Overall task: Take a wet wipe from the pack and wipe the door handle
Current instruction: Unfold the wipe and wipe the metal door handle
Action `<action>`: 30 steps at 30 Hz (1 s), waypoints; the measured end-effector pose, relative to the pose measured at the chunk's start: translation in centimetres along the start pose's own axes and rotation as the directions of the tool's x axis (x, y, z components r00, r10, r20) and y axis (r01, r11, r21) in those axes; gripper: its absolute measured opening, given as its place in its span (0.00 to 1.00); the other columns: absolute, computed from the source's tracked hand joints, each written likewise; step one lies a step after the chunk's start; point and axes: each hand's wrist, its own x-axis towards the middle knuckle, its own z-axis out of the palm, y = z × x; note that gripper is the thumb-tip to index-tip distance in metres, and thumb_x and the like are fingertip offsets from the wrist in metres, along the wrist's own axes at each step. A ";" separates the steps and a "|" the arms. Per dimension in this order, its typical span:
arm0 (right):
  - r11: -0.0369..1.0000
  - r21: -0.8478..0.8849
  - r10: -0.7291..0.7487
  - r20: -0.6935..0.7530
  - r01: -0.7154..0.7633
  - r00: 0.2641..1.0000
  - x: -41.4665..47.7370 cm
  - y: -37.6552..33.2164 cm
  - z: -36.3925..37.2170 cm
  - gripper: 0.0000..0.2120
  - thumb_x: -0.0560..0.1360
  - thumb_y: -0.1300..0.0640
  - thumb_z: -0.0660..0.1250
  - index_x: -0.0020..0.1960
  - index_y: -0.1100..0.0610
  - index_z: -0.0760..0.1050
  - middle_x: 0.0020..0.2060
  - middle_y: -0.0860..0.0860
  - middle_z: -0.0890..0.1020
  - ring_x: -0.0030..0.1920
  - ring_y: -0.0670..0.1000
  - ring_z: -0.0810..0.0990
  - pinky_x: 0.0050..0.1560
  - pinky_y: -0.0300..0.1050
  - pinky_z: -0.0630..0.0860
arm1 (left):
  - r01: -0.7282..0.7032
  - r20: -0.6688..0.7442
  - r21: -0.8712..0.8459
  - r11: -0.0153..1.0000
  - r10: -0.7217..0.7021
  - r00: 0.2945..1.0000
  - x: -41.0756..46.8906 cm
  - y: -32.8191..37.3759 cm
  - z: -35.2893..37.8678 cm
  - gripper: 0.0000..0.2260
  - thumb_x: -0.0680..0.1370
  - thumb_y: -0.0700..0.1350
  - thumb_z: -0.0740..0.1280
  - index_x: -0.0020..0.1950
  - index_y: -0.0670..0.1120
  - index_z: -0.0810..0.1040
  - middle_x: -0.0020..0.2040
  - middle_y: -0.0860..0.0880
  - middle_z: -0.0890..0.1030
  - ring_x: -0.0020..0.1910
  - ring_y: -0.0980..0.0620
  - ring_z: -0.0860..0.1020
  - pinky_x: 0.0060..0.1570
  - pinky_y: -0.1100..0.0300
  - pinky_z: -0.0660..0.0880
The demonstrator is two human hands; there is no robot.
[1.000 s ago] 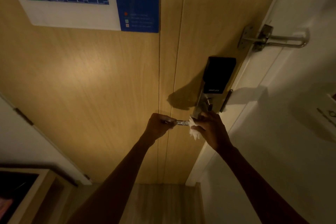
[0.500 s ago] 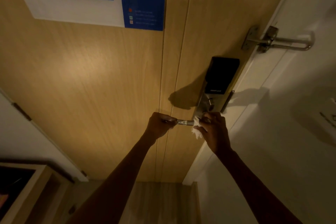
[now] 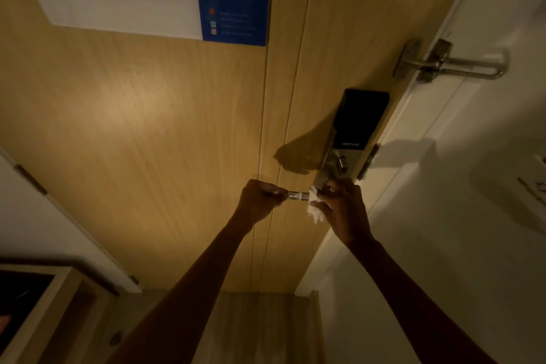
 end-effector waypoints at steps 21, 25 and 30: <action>0.947 0.317 0.059 -0.021 -0.049 0.998 -0.3 -0.5 -0.9 0.14 0.76 0.47 0.64 0.55 0.55 0.78 0.57 0.53 0.77 0.57 0.52 0.78 0.56 0.45 0.79 | 0.163 0.174 -0.116 0.980 -0.142 0.974 -0.4 0.0 -0.7 0.22 0.81 0.54 0.58 0.53 0.37 0.82 0.52 0.40 0.84 0.53 0.45 0.81 0.55 0.53 0.78; 0.954 0.298 -0.037 0.011 0.032 0.999 0.7 -2.3 -1.0 0.17 0.78 0.45 0.60 0.57 0.54 0.78 0.57 0.52 0.77 0.57 0.49 0.77 0.56 0.38 0.77 | 0.189 0.210 -0.144 0.971 -0.157 0.965 -0.7 0.0 -1.1 0.27 0.81 0.58 0.52 0.54 0.39 0.83 0.53 0.43 0.84 0.55 0.48 0.81 0.51 0.61 0.77; 0.979 0.090 -0.190 0.048 0.185 0.981 1.3 -3.3 -0.4 0.18 0.75 0.48 0.68 0.63 0.53 0.76 0.57 0.53 0.77 0.55 0.51 0.76 0.51 0.40 0.76 | 0.207 0.250 -0.166 0.964 -0.162 0.955 -0.8 -0.1 -1.7 0.38 0.80 0.62 0.37 0.50 0.44 0.85 0.54 0.47 0.84 0.59 0.53 0.78 0.62 0.54 0.69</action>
